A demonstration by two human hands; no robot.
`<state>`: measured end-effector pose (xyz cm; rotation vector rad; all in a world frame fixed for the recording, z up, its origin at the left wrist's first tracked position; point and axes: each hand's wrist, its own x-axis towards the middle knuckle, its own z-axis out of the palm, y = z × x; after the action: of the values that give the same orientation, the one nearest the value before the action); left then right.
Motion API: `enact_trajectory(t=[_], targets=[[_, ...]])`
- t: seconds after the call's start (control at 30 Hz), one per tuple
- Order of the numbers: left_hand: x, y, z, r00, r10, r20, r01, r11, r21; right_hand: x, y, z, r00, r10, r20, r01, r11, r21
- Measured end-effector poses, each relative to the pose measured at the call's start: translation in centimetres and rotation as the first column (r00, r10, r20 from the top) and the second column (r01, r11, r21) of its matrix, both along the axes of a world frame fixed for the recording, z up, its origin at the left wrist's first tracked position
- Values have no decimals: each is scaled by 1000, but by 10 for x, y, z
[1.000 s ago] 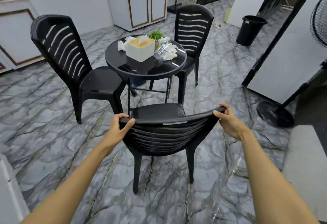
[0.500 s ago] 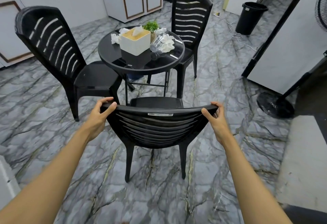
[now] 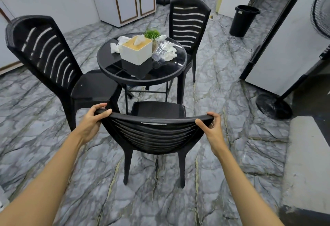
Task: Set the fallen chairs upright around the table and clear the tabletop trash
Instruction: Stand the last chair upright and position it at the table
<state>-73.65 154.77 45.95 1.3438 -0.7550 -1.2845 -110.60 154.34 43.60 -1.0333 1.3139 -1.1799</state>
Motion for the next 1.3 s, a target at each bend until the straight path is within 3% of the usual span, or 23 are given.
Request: enact_trajectory(t=[0.23, 0.37, 0.83, 1.17, 1.3], targets=[[-4, 5, -14, 998, -23, 54, 25, 999, -36, -12, -22, 5, 1000, 13, 0, -13, 1000, -2], [-19, 7, -21, 986, -29, 165, 32, 999, -14, -30, -40, 12, 995, 98, -12, -98, 995, 5], [-86, -12, -31, 945, 148, 291, -134, 989, -67, -89, -103, 7, 968, 229, -100, -226, 973, 37], [-100, -14, -29, 948, 105, 301, -102, 994, -27, -104, -114, 6, 955, 285, -79, -281, 958, 58], [-95, -12, -26, 926, 50, 375, -63, 998, 23, -108, -113, 9, 937, 327, -123, -316, 943, 104]])
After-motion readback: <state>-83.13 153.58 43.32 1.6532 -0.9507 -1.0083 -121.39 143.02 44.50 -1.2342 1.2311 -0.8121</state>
